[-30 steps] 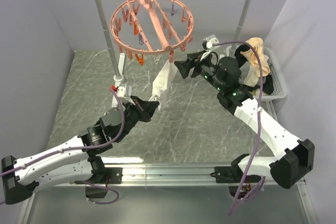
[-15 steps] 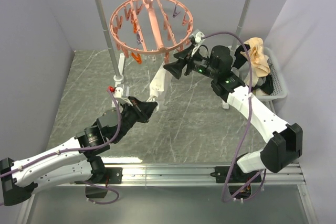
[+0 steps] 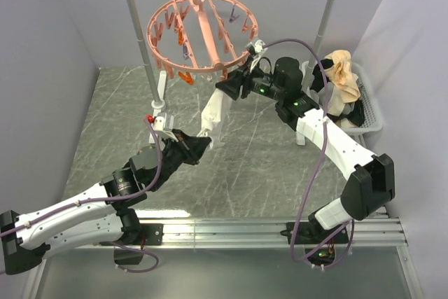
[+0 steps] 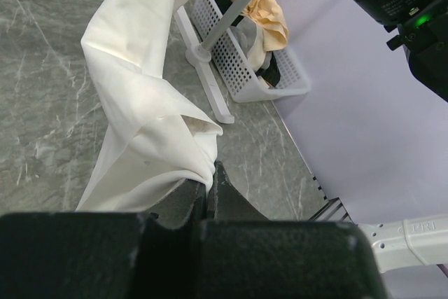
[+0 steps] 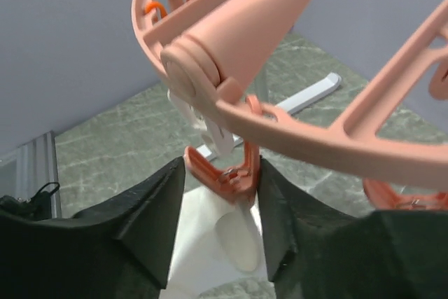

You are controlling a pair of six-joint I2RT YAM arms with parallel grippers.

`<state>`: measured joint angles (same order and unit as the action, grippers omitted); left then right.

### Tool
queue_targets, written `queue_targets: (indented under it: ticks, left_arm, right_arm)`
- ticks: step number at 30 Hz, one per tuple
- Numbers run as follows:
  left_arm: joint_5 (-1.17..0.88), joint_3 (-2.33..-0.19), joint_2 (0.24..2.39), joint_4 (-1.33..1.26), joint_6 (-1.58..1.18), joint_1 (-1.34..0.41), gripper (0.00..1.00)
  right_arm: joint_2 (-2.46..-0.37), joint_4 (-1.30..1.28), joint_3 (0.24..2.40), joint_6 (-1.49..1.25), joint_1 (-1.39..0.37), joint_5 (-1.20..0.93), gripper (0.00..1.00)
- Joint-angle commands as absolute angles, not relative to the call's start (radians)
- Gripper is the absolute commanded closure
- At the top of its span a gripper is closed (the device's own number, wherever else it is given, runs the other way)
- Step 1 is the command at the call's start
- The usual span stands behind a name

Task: Remove the underwear clipped to the hanger

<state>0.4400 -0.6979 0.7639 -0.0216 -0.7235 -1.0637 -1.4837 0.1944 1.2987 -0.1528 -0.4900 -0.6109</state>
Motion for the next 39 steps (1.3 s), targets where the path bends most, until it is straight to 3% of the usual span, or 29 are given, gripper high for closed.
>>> queue_targets:
  ticks: [1,2,3,4,9,11,12,14,15,16,27,30,39]
  left_arm:
    - [0.419,-0.724,0.762,-0.049,-0.736,-1.068,1.00]
    - [0.419,-0.724,0.762,-0.049,-0.736,-1.068,0.99]
    - [0.419,-0.723,0.761,-0.049,-0.735,-1.068,1.00]
    - [0.419,-0.719,0.759,-0.051,-0.739,-1.069,1.00]
    - [0.422,-0.716,0.756,-0.055,-0.739,-1.069,1.00]
    - [0.429,-0.719,0.756,-0.051,-0.736,-1.068,1.00]
    - [0.431,-0.721,0.756,-0.051,-0.733,-1.068,1.00]
    - [0.440,-0.723,0.756,-0.048,-0.729,-1.068,1.00]
    - [0.443,-0.724,0.756,-0.046,-0.729,-1.068,0.99]
    - [0.446,-0.724,0.758,-0.043,-0.729,-1.068,1.00]
    - [0.462,-0.725,0.770,-0.023,-0.735,-1.068,1.00]
    - [0.460,-0.741,0.781,-0.014,-0.732,-1.069,1.00]
    - [0.443,-0.822,0.821,0.029,-0.707,-1.069,1.00]
  right_arm:
    - [-1.497,0.271,1.364,-0.192,-0.486,-0.627,0.49]
    - [-1.494,0.285,1.362,-0.195,-0.486,-0.627,0.55]
    - [-1.494,0.290,1.362,-0.199,-0.486,-0.621,0.71]
    - [-1.494,0.293,1.362,-0.205,-0.486,-0.617,0.77]
    - [-1.503,0.272,1.385,-0.209,-0.486,-0.604,0.81]
    - [-1.500,0.256,1.387,-0.206,-0.486,-0.597,0.73]
    - [-1.499,0.247,1.385,-0.206,-0.485,-0.589,0.41]
    - [-1.485,0.207,1.379,-0.201,-0.486,-0.551,0.22]
    - [-1.474,0.193,1.373,-0.196,-0.486,-0.532,0.03]
    - [-1.464,0.181,1.362,-0.190,-0.486,-0.522,0.00]
    - [-1.102,0.327,0.866,-0.247,-0.485,-0.364,0.00]
    - [-1.022,0.391,0.723,-0.308,-0.491,-0.415,0.00]
    - [-0.930,0.480,0.479,-0.275,-0.713,-0.386,0.00]
